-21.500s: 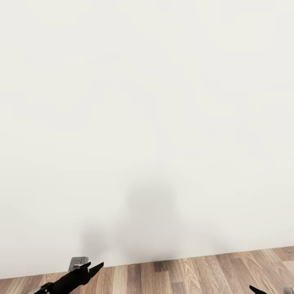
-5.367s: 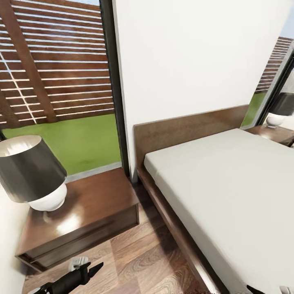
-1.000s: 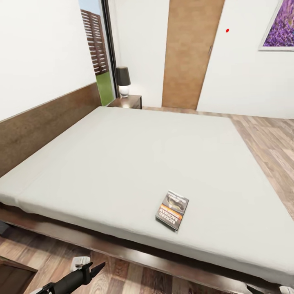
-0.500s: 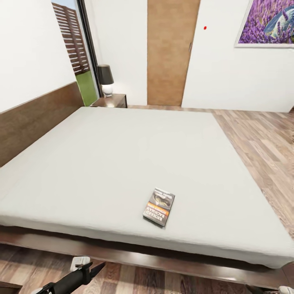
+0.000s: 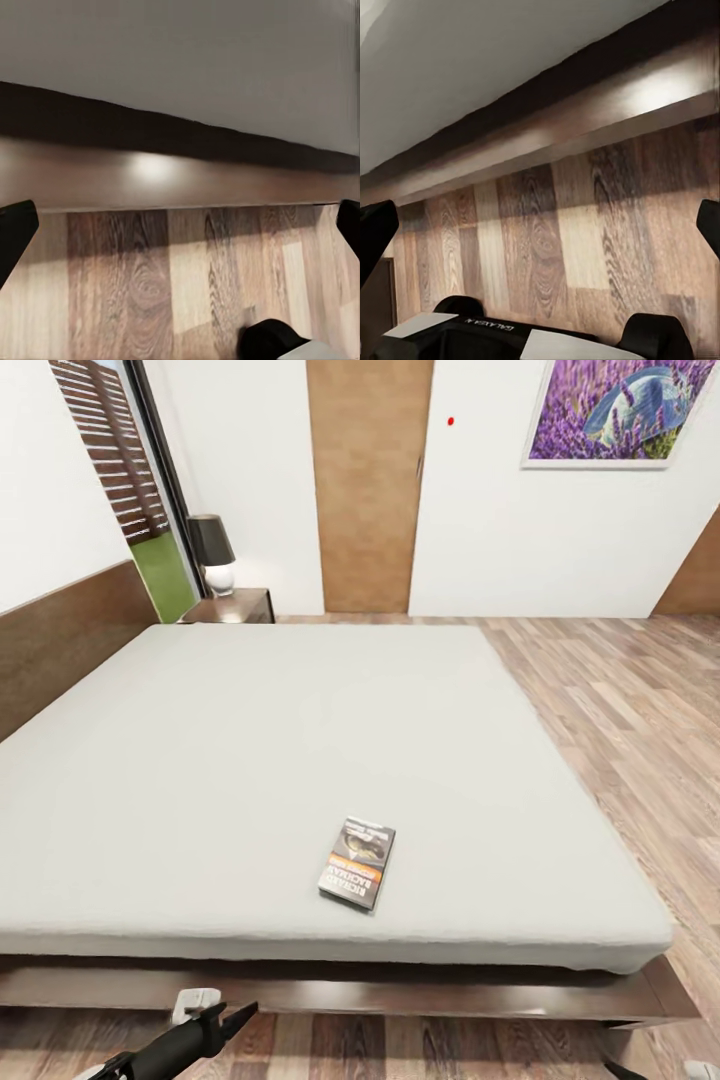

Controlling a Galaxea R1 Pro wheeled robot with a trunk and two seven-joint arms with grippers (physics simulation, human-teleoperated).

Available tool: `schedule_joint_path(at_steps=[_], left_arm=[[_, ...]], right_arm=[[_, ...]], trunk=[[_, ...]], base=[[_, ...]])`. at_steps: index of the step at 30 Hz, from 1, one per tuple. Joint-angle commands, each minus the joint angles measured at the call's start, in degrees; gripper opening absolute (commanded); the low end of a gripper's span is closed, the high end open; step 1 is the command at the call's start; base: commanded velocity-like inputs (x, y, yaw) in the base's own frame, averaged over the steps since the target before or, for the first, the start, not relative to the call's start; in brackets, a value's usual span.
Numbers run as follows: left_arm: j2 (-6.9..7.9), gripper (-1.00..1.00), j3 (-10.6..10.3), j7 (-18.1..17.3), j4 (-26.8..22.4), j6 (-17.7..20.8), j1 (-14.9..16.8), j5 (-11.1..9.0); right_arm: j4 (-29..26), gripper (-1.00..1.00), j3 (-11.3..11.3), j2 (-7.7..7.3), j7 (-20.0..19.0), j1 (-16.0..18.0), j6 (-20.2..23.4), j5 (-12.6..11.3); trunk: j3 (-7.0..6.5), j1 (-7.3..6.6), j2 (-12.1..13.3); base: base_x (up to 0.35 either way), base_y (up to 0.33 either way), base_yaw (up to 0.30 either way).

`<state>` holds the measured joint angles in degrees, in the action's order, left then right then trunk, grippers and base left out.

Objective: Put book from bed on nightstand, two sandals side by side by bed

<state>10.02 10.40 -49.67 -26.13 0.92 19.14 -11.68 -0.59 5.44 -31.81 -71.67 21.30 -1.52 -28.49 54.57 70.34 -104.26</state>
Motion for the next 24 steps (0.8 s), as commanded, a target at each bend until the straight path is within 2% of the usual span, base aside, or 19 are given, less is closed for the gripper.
schedule_joint_path(at_steps=[1, 10, 20, 22, 24], left_arm=[[0.0, 1.0, 0.1, -0.2, 0.0, 0.1, 0.0, -0.2], [0.0, 1.0, 0.1, -0.2, 0.0, 0.1, 0.0, -0.2], [0.0, 1.0, 0.1, -0.2, 0.0, 0.1, 0.0, -0.2], [0.0, 1.0, 0.1, -0.2, 0.0, 0.1, 0.0, -0.2], [-0.04, 1.0, 0.1, -0.2, 0.1, 0.1, 0.0, -0.2]], right_arm=[[0.1, 1.0, 0.5, 0.0, -0.1, 0.1, -0.2, 0.5], [0.1, 1.0, 0.4, 0.0, -0.1, 0.1, -0.2, 0.5], [0.1, 1.0, 0.4, 0.03, -0.1, 0.1, -0.2, 0.5], [0.2, 1.0, 0.5, 1.18, 0.0, 0.1, -0.2, 0.5], [0.2, 1.0, 0.5, 3.09, 0.5, 0.0, -0.2, 0.5]], trunk=[[0.09, -0.01, 0.0], [0.48, -0.01, 0.0], [0.55, -0.01, 0.0], [0.55, -0.01, 0.0], [0.55, -0.01, 0.0]], base=[[0.0, 0.0, -0.235], [0.0, 0.0, -0.211], [0.0, 0.0, -0.03], [0.0, 0.0, -0.001], [0.0, 0.0, 0.0]])
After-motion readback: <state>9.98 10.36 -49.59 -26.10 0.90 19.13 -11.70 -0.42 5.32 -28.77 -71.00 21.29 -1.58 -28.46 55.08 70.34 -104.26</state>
